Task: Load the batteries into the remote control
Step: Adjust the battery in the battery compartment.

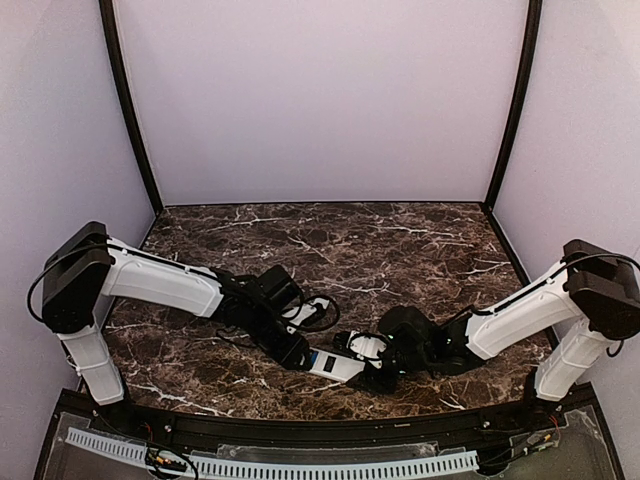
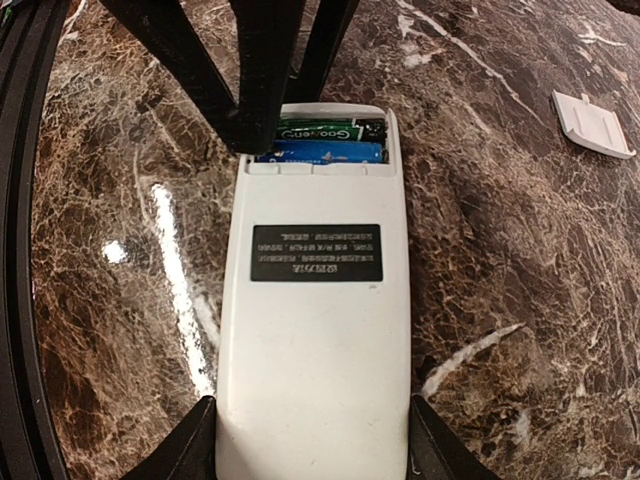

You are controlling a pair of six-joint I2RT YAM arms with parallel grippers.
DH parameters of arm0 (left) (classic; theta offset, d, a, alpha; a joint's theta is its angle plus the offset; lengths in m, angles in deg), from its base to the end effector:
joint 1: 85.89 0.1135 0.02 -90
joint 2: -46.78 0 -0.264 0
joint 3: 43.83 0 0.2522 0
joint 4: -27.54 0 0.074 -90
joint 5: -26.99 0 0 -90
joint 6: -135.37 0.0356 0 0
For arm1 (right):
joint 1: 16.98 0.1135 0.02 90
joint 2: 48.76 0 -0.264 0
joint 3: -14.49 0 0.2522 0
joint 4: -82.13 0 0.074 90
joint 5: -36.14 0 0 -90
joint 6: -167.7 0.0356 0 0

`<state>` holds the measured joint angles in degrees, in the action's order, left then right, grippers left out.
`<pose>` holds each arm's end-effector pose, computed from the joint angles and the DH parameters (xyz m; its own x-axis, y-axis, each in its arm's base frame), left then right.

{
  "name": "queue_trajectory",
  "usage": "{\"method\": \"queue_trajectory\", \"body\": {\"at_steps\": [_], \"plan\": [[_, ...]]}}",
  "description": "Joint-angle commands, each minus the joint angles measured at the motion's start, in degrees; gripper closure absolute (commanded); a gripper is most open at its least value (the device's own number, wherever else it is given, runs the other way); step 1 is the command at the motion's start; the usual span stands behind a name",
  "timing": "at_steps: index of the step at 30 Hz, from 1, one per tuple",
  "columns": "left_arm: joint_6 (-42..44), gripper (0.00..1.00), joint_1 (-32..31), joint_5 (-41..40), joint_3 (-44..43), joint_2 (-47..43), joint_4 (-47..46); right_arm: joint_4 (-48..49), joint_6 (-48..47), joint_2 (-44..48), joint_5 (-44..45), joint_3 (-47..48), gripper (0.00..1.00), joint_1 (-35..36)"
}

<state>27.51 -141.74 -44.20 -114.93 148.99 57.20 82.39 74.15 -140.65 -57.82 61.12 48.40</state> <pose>0.1838 -0.2914 0.1472 -0.7336 0.5644 -0.3785 0.6795 0.6032 -0.4176 0.1159 0.2589 0.1208 -0.2366 -0.6646 -0.7088 -0.9437 0.3307 0.0050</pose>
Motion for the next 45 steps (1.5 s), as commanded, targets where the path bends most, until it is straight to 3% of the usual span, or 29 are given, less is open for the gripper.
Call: {"method": "queue_trajectory", "body": {"at_steps": [1, 10, 19, 25, 37, 45], "plan": [[-1.3, 0.65, -0.4, -1.4, -0.8, 3.5, -2.5, -0.9, 0.7, 0.5, 2.7, -1.0, 1.00, 0.1], [-2.7, 0.68, 0.1, -4.0, -2.2, 4.6, 0.2, -0.9, 0.9, 0.4, 2.7, -1.0, 1.00, 0.1], [-4.4, 0.61, 0.3, -1.6, -3.4, 5.5, -0.3, -1.2, 1.0, 0.2, 3.2, -0.8, 1.00, 0.2], [-3.2, 0.67, 0.3, -1.7, -2.9, 5.3, 0.3, -1.3, 1.0, 0.0, 3.2, -0.7, 1.00, 0.2], [-0.2, 0.69, -0.7, -6.4, -0.8, 5.3, 0.4, -1.4, 1.2, 0.1, 3.5, -0.9, 1.00, 0.2], [-2.5, 0.62, 1.7, -1.3, -3.8, 3.8, -1.1, -1.7, 1.1, -0.3, 3.5, -0.5, 1.00, 0.2]]}}
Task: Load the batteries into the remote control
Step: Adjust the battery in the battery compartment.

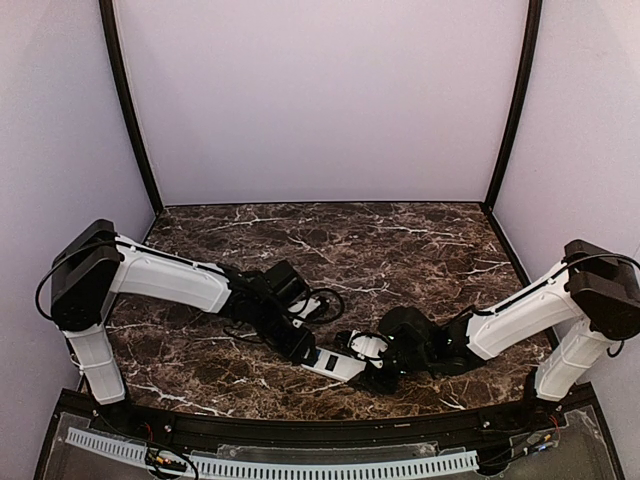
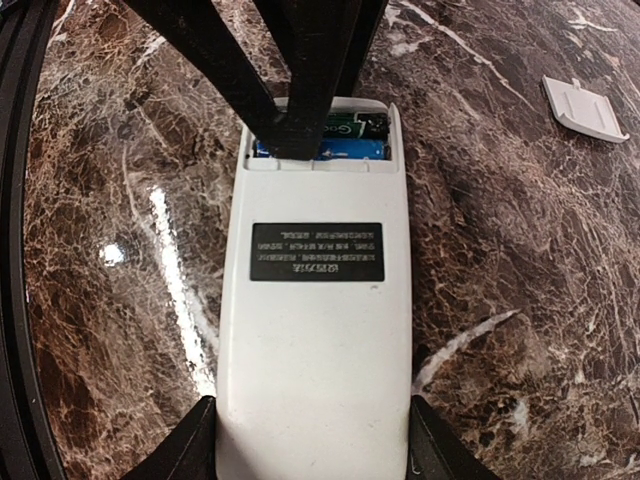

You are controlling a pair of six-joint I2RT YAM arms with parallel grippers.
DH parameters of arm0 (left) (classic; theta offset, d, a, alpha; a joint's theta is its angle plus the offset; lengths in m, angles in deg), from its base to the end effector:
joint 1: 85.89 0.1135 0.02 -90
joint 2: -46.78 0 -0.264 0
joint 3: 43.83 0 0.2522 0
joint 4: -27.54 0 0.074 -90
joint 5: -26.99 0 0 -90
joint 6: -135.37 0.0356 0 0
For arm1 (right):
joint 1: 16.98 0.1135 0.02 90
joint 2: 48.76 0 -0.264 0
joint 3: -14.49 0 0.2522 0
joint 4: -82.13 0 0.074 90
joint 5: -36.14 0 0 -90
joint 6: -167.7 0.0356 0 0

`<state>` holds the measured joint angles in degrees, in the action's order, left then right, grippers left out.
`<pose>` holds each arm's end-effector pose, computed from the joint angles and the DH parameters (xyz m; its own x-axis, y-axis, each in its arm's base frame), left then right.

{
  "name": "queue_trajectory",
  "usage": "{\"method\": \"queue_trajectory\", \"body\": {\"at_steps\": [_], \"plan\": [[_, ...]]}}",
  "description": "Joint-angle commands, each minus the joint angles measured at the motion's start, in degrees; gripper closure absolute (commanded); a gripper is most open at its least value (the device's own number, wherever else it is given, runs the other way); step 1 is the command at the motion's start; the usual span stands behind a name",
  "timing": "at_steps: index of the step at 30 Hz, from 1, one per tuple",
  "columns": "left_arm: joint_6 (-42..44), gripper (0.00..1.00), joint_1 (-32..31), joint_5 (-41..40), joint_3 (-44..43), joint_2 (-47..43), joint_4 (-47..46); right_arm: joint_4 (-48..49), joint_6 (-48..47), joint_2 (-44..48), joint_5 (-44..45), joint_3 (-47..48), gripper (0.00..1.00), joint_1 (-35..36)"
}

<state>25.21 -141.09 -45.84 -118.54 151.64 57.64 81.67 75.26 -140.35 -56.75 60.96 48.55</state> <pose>0.1965 -0.3011 0.1482 -0.7643 0.5228 -0.3775 0.6442 0.6447 -0.4116 0.1152 0.2574 0.1204 -0.2563 -0.6657 -0.7008 -0.9354 0.3535 0.0062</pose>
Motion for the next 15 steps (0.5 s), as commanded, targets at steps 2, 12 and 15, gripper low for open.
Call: {"method": "queue_trajectory", "body": {"at_steps": [2, 12, 15], "plan": [[-0.6, 0.62, 1.6, 1.1, -0.6, 0.6, -1.5, -1.1, 0.0, -0.7, 2.4, -0.3, 1.00, 0.1], [-1.6, 0.65, 4.7, 1.4, -0.8, -1.4, -2.5, -1.3, 0.2, -1.0, 2.7, -0.1, 1.00, 0.2], [0.4, 0.57, 6.4, -1.0, -2.5, -2.6, -2.3, -1.1, 0.3, -0.7, 2.7, -0.3, 1.00, 0.2]]}}
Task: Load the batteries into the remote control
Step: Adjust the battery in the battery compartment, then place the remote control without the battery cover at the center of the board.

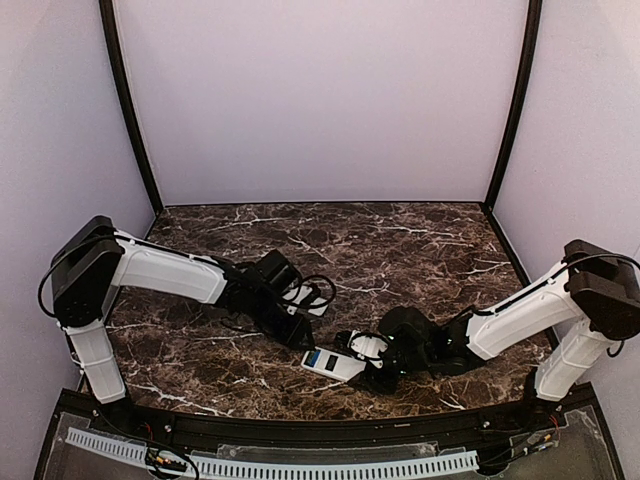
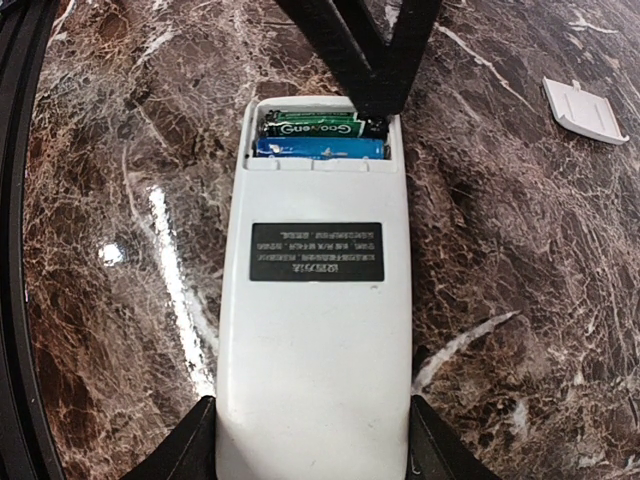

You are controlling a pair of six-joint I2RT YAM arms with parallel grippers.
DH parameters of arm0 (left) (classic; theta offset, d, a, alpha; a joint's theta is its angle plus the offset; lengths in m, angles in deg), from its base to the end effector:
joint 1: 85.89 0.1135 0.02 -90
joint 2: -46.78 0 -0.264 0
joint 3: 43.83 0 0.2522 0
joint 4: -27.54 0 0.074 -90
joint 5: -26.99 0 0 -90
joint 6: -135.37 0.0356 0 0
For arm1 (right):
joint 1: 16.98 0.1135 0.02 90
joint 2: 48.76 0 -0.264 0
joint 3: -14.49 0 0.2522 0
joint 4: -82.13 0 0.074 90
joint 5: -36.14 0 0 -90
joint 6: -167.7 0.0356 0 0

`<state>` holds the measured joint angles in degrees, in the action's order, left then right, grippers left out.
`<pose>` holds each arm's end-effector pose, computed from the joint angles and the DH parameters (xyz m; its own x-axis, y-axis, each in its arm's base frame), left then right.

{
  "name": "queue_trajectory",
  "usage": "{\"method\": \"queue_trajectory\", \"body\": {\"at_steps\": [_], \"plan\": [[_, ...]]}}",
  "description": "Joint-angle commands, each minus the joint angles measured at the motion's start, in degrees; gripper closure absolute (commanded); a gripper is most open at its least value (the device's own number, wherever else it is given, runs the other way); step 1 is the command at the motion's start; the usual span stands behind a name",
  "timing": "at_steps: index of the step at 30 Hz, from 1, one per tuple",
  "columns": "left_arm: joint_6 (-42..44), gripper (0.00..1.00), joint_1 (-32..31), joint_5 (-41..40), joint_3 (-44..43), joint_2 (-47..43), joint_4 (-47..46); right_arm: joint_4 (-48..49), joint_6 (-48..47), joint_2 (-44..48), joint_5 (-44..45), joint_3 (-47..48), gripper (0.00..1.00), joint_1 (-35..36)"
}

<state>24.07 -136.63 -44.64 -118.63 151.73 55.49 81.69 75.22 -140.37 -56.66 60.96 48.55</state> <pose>0.2211 -0.2883 0.1504 -0.8058 0.4411 -0.3952 0.5877 0.6782 -0.4412 0.1152 0.2574 0.1204 -0.2556 -0.6660 -0.7008 -0.9352 0.3541 0.0046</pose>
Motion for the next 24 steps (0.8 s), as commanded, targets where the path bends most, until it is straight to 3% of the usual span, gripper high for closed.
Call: {"method": "queue_trajectory", "body": {"at_steps": [1, 4, 7, 14, 20, 24], "plan": [[3.1, 0.51, 3.0, -3.4, -3.9, -2.8, 0.2, -1.1, 0.4, -0.4, 2.6, -0.4, 1.00, 0.2], [7.6, 0.44, 4.1, -7.8, -7.9, -1.5, 3.9, -1.0, 0.6, 0.8, 2.6, -0.9, 1.00, 0.1], [13.2, 0.43, 4.2, -11.9, -13.5, 0.9, 7.0, -1.1, 0.9, 1.2, 2.6, -1.1, 1.00, -0.1], [15.0, 0.57, 4.2, -8.8, -25.1, 9.7, 9.9, -1.3, 1.4, 0.9, 4.7, -1.0, 1.00, -0.4], [14.4, 0.64, 4.0, -6.6, -26.8, 13.0, 10.3, -1.4, 1.9, 0.9, 6.1, -0.9, 1.00, -0.5], [15.2, 0.67, 3.1, -7.4, -27.0, 14.2, 10.9, -1.6, 2.0, 0.6, 6.6, -0.6, 0.91, -0.5]]}}
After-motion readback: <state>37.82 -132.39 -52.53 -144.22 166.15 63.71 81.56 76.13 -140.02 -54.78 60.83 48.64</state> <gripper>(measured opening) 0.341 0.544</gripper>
